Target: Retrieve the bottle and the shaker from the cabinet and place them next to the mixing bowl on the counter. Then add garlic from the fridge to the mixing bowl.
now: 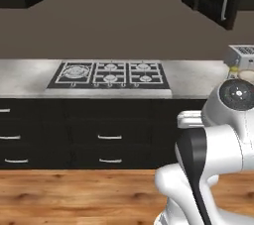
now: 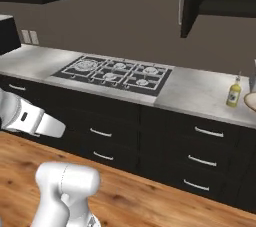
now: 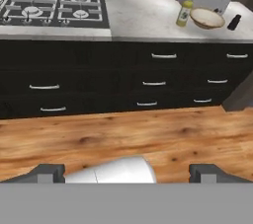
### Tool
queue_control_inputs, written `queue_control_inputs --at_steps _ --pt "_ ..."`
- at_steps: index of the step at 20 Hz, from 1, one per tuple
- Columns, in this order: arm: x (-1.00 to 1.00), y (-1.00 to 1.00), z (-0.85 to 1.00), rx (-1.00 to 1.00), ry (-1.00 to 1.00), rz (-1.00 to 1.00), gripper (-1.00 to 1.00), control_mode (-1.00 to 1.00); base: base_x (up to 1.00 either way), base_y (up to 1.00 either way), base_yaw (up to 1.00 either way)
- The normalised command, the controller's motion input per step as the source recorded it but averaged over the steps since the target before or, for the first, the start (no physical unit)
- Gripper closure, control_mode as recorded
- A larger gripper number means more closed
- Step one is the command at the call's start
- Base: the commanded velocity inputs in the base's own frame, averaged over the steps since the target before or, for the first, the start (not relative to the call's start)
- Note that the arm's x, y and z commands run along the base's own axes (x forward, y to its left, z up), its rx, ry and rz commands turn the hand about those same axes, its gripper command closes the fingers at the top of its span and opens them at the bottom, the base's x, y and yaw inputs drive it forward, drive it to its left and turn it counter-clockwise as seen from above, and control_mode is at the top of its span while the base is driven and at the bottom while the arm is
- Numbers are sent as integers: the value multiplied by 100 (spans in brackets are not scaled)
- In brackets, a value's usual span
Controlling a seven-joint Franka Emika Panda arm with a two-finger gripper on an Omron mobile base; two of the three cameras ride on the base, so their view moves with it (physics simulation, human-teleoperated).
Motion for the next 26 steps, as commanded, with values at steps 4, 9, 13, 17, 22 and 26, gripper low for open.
queue_control_inputs --at_steps 4,9,13,17,22,26 --pt "0 0 0 0 0 0 -100 100 -2 70 32" --pt "0 0 0 0 0 0 -100 100 -2 72 32" --pt "0 0 0 0 0 0 -100 100 -4 63 33" --pt "0 0 0 0 0 0 -100 100 -15 42 32" --pt "0 0 0 0 0 0 -100 100 -23 14 33" --pt "0 0 0 0 0 0 -100 100 -17 4 36"
